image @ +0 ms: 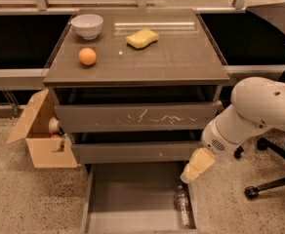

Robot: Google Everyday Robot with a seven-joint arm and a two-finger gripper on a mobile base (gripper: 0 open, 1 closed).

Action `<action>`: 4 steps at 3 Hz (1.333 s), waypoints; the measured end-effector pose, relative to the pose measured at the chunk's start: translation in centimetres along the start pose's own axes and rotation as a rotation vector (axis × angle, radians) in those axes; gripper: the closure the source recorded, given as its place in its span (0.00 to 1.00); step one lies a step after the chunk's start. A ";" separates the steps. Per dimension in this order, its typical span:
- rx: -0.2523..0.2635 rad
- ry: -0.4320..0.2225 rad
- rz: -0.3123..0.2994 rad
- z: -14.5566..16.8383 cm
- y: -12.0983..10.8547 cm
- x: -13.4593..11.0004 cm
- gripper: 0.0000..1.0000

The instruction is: Pick water bottle from bottom drawer and place on counter

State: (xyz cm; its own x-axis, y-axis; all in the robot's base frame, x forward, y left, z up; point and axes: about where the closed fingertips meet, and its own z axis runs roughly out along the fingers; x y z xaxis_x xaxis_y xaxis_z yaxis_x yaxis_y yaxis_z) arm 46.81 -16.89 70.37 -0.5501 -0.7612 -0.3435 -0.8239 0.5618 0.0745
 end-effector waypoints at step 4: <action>0.010 0.066 0.378 12.4 -2.9 3.8 0.00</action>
Offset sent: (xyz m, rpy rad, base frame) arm 0.0197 -0.0231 -0.1088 -0.0386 0.1405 -0.3356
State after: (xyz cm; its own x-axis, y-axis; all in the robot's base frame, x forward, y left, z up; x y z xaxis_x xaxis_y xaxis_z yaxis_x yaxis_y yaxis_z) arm 48.79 -17.43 57.25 -0.8227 -0.5187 -0.2325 -0.5600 0.8098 0.1750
